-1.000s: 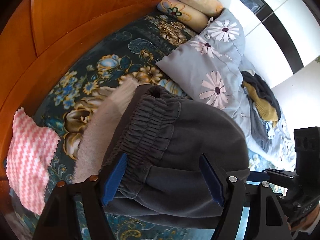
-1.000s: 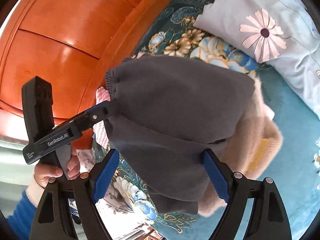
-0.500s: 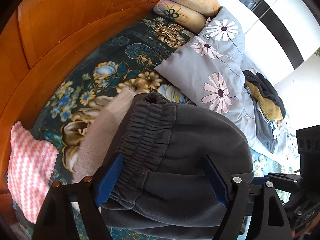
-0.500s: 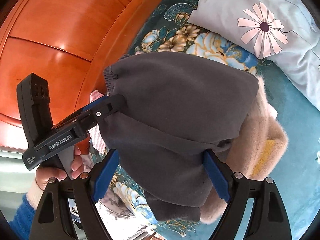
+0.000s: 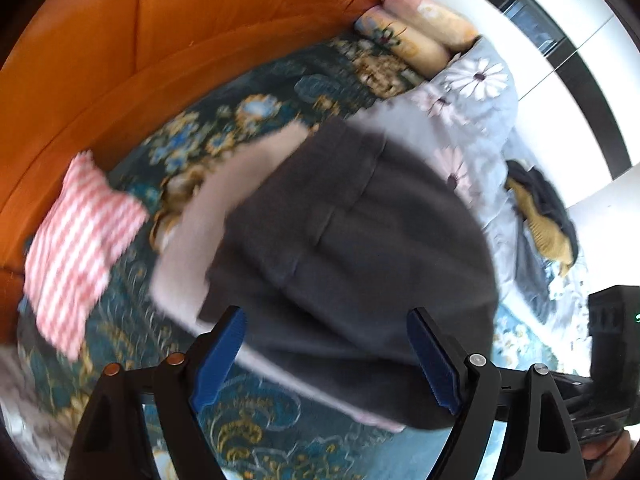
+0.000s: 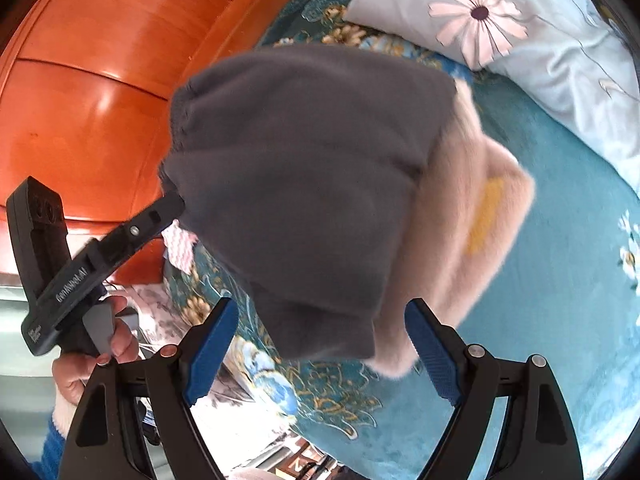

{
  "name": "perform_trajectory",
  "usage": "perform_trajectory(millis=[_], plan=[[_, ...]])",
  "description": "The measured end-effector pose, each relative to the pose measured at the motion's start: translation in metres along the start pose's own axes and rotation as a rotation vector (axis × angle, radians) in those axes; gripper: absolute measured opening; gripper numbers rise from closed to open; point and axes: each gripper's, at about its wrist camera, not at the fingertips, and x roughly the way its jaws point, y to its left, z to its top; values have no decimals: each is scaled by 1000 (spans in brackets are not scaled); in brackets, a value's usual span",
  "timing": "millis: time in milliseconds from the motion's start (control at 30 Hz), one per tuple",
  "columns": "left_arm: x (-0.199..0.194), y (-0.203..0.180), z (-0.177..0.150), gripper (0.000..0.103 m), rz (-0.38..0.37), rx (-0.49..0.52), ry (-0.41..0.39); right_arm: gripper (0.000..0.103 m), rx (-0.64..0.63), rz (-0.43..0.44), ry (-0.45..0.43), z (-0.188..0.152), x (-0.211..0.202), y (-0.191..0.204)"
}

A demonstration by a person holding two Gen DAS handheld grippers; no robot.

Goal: Fold clothes
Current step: 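Lower the folded sweatpants onto the pink fuzzy clothes stack with both grippers, then open both grippers and withdraw them from the sweatpants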

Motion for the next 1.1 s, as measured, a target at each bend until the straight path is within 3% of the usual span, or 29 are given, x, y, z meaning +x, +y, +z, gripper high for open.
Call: perform_trajectory(millis=[233,400,700,933,1100], plan=[[12,-14,-28,89,58,65,37,87,-16,-59,6,-19,9,4],[9,-22,-39,103,86,105,21,87,-24,-121,-16,-27,10,9],[9,-21,-62,103,148,162,13,93,-30,-204,-80,-44,6,12],[10,-16,-77,103,110,131,15,94,-18,-253,-95,-58,5,10],[10,-14,-85,103,117,120,11,101,-54,-317,-134,-65,-1,15]])
